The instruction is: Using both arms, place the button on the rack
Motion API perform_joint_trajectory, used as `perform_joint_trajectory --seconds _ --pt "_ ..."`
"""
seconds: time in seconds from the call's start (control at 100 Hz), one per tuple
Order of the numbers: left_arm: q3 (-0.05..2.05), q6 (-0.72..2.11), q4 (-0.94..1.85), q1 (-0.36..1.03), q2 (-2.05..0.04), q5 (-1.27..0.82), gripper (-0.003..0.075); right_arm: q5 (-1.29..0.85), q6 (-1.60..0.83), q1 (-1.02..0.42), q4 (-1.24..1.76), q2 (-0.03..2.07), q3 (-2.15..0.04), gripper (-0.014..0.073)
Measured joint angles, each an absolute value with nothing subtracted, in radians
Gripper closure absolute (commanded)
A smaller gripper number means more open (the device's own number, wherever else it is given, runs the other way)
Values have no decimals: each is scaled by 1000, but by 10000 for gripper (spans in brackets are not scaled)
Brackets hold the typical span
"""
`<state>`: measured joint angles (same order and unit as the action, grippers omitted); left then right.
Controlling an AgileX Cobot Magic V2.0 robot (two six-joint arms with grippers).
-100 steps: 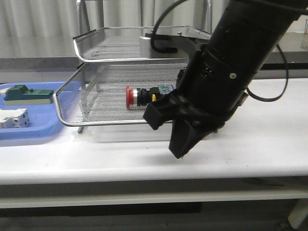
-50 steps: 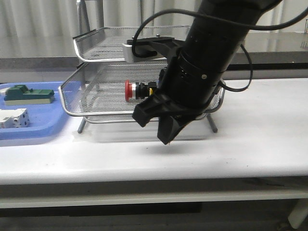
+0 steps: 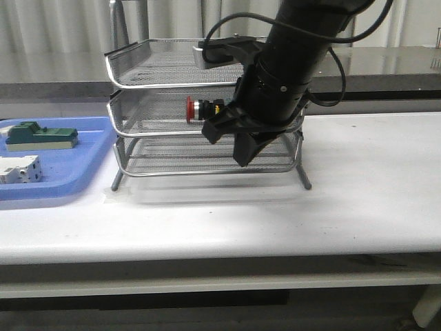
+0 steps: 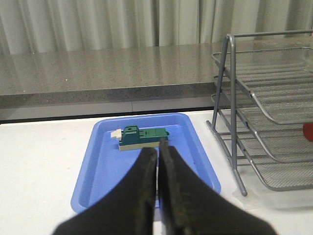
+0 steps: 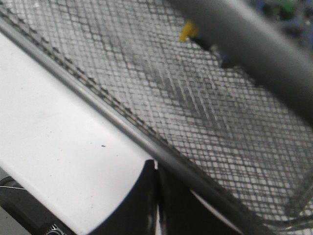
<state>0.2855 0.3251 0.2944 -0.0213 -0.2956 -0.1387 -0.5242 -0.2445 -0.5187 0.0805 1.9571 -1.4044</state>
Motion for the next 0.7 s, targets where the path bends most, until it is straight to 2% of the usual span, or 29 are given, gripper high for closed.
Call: perform_joint_trajectory --seconds 0.41,0.7 --pt "286 325 294 -21 -296 -139 716 -641 -242 -514 78 1943 -1422 660" --pt "286 325 294 -21 -296 -139 716 -658 -197 -491 77 1779 -1360 660"
